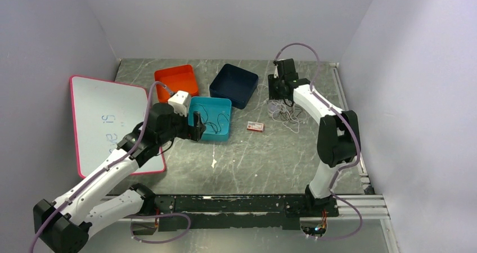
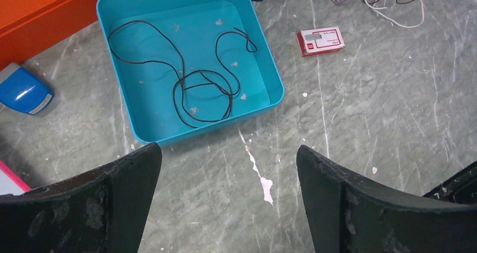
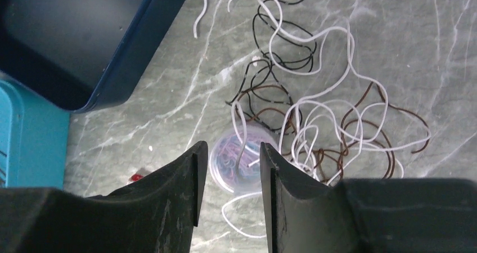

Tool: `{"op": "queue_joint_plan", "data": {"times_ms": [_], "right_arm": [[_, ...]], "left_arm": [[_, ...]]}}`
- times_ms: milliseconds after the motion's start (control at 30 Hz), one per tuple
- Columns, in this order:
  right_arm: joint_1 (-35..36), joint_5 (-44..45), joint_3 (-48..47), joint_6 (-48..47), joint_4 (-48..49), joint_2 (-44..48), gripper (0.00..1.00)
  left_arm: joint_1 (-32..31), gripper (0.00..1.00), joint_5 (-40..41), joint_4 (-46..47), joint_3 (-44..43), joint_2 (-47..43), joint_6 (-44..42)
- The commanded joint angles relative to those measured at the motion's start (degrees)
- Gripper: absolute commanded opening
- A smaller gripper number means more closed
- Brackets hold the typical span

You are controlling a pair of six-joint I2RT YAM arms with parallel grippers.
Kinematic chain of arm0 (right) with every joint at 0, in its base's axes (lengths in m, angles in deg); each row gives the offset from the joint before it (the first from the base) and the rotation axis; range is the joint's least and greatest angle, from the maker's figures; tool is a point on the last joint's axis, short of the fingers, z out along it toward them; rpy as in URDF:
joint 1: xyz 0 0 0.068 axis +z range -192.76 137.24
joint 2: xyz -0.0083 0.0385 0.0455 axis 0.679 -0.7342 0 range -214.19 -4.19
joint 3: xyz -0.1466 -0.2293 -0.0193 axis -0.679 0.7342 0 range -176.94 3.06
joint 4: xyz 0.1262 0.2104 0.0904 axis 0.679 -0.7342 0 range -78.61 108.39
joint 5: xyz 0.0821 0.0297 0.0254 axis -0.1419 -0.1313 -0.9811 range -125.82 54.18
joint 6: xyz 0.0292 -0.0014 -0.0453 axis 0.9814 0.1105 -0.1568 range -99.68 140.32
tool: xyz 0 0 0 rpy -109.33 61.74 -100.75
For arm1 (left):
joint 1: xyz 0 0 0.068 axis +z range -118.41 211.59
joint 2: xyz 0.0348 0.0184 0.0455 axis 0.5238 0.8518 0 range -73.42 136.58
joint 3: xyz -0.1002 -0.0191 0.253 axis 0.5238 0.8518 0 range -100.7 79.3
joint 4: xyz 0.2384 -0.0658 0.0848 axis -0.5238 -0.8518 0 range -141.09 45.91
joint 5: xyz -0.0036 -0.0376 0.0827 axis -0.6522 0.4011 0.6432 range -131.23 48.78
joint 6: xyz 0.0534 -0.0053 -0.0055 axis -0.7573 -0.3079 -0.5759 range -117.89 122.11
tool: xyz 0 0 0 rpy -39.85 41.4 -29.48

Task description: Untangle the cables

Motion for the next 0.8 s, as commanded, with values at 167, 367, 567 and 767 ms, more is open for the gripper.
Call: {"op": "queue_joint_plan", "data": {"times_ms": [167,367,567,767], "right_arm": [[0.16,4.86,-5.24,-2.90,0.06,-4.74,0.30],[0.60,5.60,-5.43,-3.46,-0.52,-4.77,0.09],[0.60,5.28,-4.59,-3.19,-0.84,-1.45,0.00],[0.60,4.15,-4.18,-1.84,-2.25,5.67,0.00]], "left_arm": [[0.38,0.94,-0.87,1.75,-2.17,0.18,-0.28],[0.38,0.94,-0.84,2.01,-1.45,-0.12,0.15],[0.43,0.94,-0.33,2.86,-1.00,-0.91,1.57],[0.39,0.99,-0.43,5.73,-1.37,-1.71,1.52]]}}
